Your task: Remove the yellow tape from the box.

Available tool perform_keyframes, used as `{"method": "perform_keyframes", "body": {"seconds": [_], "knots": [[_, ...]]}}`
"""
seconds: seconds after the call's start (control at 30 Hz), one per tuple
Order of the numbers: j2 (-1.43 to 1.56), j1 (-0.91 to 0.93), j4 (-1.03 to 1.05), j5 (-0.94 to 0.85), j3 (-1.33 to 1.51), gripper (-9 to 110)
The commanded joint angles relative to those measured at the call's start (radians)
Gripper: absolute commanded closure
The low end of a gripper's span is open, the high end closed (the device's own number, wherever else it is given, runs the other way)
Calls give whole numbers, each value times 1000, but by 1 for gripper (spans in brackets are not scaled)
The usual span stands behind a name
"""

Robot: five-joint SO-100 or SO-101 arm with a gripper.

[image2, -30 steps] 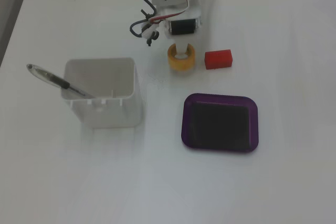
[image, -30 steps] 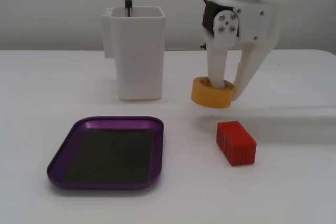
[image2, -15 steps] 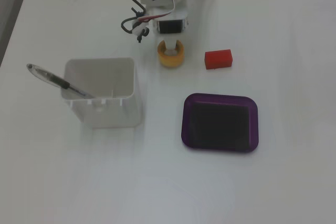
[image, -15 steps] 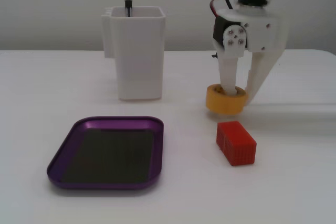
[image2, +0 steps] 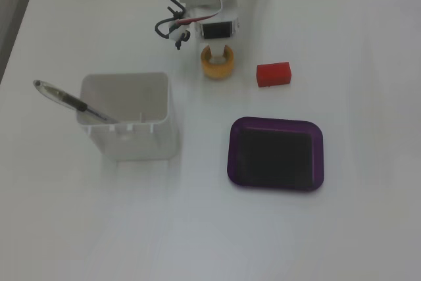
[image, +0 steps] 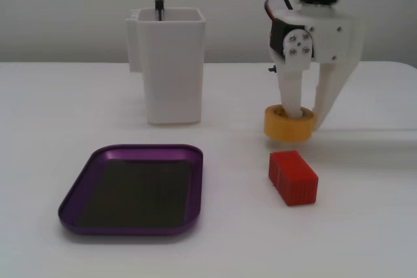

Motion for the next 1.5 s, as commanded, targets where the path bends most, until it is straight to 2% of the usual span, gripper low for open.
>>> {"method": "perform_keyframes", "body": {"seconds": [0.0,0.27,0.5,0.7,0.87,0.97,1.03,1.27,1.47], "knots": [[57,-8,34,6,-63,102],[57,-2,55,8,-95,93],[97,-2,64,11,-112,92],[385,-14,170,69,-179,92],[707,-15,173,281,-153,91],[882,-15,161,430,-34,91],[992,-15,155,468,87,91],[1342,-2,69,463,566,91],[1687,-15,40,468,848,92]]}}
